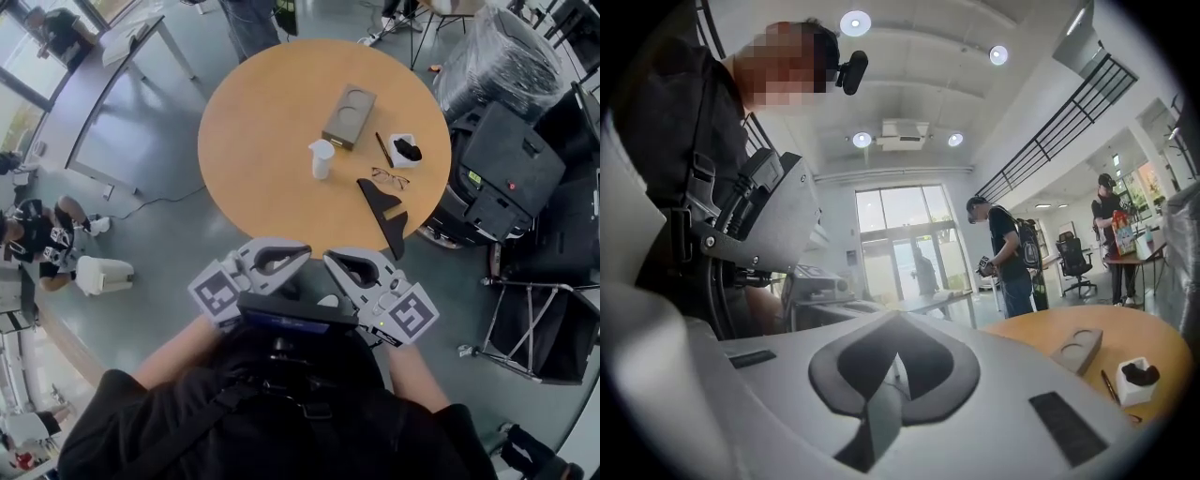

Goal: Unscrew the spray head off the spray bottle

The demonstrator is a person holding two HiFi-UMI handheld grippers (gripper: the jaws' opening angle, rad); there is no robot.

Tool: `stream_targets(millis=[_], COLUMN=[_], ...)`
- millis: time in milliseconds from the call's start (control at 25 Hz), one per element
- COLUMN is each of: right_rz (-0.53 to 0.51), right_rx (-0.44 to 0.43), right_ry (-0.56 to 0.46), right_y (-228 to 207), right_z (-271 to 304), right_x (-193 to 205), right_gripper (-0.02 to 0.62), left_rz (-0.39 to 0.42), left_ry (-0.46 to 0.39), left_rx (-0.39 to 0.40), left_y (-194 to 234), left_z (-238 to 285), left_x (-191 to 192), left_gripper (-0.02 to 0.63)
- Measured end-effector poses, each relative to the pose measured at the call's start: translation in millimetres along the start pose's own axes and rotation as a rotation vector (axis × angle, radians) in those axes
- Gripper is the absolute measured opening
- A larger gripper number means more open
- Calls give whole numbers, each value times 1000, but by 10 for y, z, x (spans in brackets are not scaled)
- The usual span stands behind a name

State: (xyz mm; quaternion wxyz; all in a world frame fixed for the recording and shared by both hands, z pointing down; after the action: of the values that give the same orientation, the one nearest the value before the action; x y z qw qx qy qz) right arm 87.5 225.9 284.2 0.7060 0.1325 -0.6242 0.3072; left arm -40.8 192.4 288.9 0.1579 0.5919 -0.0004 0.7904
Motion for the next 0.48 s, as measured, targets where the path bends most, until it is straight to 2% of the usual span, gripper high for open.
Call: stream_targets(millis=[280,480], right_rz=[-3,8], right_rx=[52,93], right_ry=[16,34], right_y=[-304,-595], right_z=[585,1034], right_x=[-161,-239], right_gripper=[-6,-6], left_rz=[24,53], left_ry=[-41,10], left_rx=[50,96], left_y=[668,1222], left_z=[-46,-72], left_x=[-86,-73], left_gripper=[2,2])
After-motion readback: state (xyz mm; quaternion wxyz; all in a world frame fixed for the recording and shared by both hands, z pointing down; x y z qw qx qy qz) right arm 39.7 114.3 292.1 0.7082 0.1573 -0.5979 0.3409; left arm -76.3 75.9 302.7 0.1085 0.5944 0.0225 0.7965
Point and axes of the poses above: the fingertips, and each gripper's own axes: z forward along the fingers, y to its left, x out of its underside, the point moved 6 cm from there along -z, backward along the fingers, and after that the axes turned 11 degrees about y, right-handed, at the moved point
